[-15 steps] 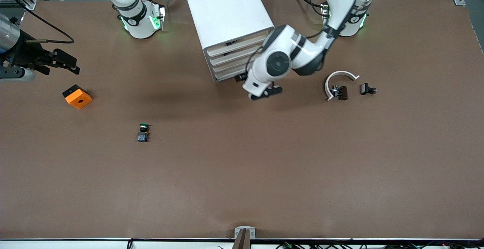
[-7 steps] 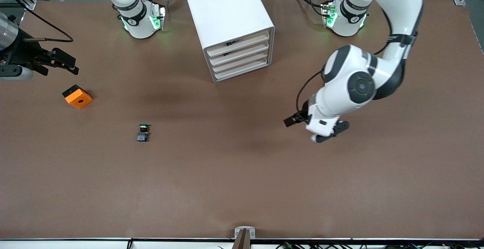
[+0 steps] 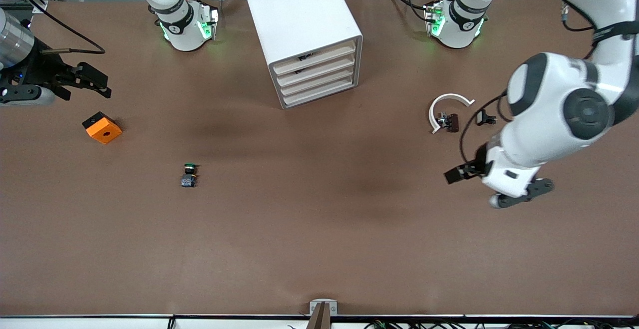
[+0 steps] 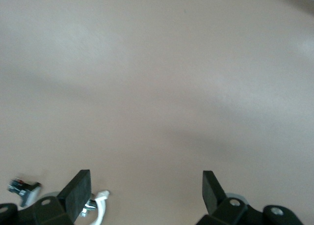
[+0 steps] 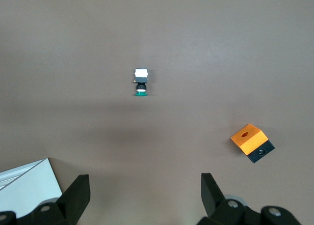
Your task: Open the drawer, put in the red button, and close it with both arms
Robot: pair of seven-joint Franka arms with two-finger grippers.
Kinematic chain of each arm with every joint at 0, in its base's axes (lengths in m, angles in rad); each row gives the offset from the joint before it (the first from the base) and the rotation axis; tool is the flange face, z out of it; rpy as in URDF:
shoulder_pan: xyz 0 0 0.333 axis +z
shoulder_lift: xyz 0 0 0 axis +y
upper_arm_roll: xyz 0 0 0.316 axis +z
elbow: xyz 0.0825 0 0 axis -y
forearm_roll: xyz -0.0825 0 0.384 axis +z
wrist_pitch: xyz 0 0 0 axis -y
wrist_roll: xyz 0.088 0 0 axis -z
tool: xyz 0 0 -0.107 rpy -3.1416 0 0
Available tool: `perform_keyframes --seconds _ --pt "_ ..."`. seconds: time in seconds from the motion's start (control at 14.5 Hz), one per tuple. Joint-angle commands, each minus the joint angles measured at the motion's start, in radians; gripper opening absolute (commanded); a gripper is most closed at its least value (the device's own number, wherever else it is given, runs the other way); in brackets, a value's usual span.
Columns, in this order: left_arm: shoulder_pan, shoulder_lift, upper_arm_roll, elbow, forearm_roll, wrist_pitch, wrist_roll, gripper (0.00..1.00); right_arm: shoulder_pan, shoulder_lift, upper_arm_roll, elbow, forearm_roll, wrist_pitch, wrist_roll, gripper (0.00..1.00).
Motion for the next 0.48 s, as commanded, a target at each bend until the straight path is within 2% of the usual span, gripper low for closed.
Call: perform_keyframes --seconds 0.0,0.21,0.41 --pt "0.044 -0.073 -0.008 -0.003 0.029 -0.053 0.069 1.0 0.004 0.007 -0.001 0.004 -0.005 0.005 -0.001 1.0" --pt "0.067 -0.121 -0.009 -0.003 0.078 -0.11 0.089 1.0 0.003 0.007 -0.001 0.007 -0.005 0.0 -0.001 1.0" --pt "0.085 -0.159 -0.009 -0.003 0.078 -0.168 0.163 1.0 -0.002 0.009 -0.003 0.012 -0.007 0.002 0.001 1.0"
